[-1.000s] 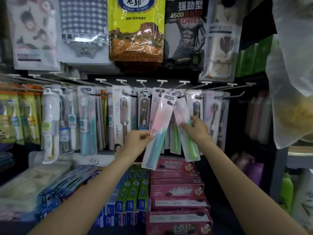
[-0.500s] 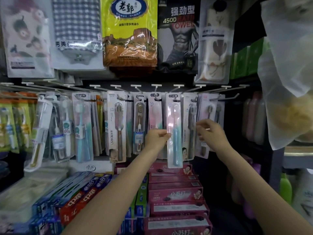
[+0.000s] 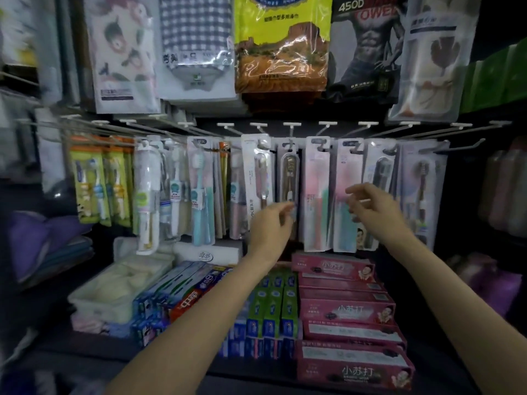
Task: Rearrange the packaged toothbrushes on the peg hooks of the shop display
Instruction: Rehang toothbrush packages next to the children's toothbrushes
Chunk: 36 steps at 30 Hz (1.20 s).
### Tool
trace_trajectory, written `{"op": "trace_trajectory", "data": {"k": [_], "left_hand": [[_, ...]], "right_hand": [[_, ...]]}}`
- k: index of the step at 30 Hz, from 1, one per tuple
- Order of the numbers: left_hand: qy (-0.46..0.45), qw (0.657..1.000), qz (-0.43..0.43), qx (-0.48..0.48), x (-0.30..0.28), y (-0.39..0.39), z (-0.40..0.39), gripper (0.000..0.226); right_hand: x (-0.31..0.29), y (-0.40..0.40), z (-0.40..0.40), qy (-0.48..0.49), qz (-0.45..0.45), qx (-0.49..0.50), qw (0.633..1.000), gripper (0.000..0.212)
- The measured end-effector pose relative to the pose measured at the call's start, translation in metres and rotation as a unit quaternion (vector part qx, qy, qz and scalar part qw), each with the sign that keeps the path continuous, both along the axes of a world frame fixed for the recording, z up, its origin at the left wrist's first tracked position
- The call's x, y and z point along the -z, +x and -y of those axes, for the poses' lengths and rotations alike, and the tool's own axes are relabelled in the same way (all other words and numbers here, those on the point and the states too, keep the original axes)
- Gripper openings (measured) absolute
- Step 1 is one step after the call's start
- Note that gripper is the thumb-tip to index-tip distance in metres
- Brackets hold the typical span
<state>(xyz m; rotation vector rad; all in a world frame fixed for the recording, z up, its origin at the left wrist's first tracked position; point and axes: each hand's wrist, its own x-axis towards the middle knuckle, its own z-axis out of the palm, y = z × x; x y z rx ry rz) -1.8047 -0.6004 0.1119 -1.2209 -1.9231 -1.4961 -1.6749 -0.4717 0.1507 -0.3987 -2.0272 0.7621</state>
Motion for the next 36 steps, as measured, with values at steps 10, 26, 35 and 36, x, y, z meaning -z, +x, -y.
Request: {"op": "trace_trajectory", "data": {"k": [10, 26, 35, 36], "left_hand": [[0.116, 0.970, 0.020, -0.212, 0.019, -0.120, 0.143, 0.031], [-0.048, 0.957, 0.261, 0.113, 0.018, -0.230, 0.234, 0.043], [-0.147, 0.981, 0.104, 0.075, 0.005, -0.242, 0.273, 0.035], [-0.179, 0.977, 0.088, 0.082, 0.011, -0.241, 0.270, 0.035]], "right_hand": [[0.014, -0.110, 0.120, 0.081, 0.080, -0.111, 0.987, 0.021], [0.059, -0.254, 0.259, -0.105, 0.088, -0.155, 0.978, 0.039], [0.053, -0.258, 0.274, -0.095, 0.049, -0.085, 0.991, 0.039], [0.049, -0.261, 0.278, -0.092, 0.029, -0.070, 0.993, 0.041]]}}
